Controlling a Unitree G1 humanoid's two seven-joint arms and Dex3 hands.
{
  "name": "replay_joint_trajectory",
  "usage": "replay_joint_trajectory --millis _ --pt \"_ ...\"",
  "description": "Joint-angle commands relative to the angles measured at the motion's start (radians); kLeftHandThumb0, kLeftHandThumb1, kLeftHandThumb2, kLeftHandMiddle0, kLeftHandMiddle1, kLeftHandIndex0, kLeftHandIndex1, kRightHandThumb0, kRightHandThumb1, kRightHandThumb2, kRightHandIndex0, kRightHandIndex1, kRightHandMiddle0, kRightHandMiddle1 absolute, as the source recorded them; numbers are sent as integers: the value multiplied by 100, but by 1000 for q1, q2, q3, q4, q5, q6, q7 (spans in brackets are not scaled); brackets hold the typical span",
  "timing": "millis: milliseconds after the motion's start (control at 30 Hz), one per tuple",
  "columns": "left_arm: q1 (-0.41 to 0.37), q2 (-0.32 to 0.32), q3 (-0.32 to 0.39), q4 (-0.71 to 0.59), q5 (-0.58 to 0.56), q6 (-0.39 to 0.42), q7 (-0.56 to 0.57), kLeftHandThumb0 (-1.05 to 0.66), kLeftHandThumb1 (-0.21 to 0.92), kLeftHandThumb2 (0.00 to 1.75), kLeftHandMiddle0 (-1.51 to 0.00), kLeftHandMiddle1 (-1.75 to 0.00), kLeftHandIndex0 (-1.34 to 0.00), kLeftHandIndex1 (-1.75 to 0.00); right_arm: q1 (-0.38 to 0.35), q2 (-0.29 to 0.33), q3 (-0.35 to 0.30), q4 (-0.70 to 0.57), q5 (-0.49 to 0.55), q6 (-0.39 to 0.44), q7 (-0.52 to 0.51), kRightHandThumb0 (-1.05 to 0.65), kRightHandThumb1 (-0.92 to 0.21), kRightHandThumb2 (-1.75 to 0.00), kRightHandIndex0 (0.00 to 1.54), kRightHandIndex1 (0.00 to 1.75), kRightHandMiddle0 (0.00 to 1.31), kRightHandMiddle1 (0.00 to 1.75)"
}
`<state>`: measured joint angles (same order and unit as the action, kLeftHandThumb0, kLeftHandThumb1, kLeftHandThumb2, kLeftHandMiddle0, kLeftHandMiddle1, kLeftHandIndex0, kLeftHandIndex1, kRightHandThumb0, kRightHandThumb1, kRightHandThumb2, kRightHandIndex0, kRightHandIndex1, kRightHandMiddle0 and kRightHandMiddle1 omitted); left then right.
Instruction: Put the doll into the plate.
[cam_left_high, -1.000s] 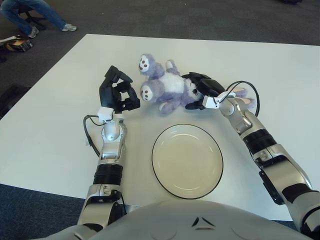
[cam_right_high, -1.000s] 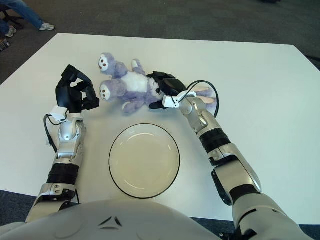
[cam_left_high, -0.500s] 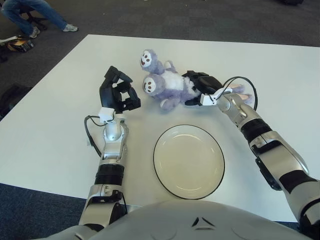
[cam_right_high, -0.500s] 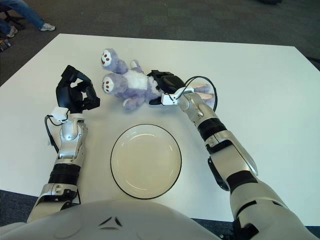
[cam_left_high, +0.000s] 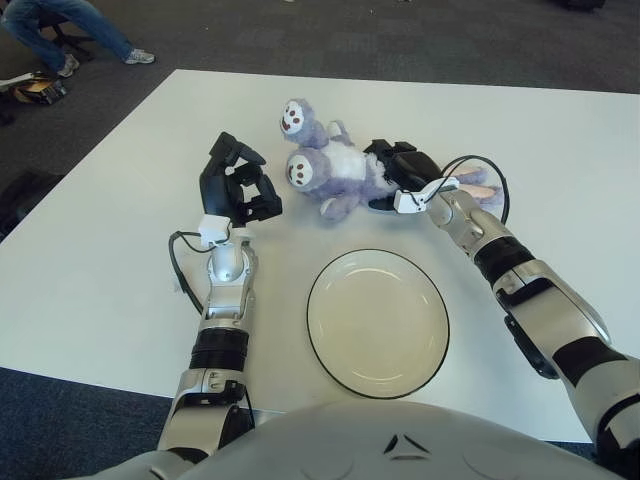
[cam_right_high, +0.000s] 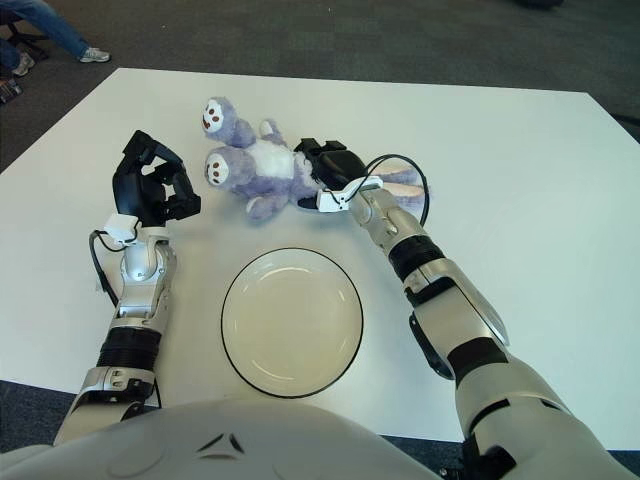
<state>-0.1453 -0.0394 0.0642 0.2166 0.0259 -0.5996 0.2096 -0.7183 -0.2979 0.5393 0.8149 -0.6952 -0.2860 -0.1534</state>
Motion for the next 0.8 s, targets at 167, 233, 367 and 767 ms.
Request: replay_joint_trajectory --millis 167,233,367,767 --pt "174 -72 -24 119 4 -2 12 -49 29 135 -134 -175 -64 -175 68 -9 67 13 -78 100 20 -21 -31 -107 21 160 18 149" --pt "174 -72 -24 119 5 -3 13 -49 29 135 -134 -175 -64 -175 79 -24 66 -42 -81 118 44 0 -44 -103 37 165 24 158" --pt "174 -72 -25 120 6 -2 14 -49 28 136 -134 -175 -64 -175 90 -25 59 -69 -69 149 70 0 -44 -112 48 171 33 163" --pt "174 -63 -25 116 2 10 5 -49 28 136 -134 -175 -65 -175 156 -9 -80 -142 122 153 155 0 -35 -123 54 175 50 158"
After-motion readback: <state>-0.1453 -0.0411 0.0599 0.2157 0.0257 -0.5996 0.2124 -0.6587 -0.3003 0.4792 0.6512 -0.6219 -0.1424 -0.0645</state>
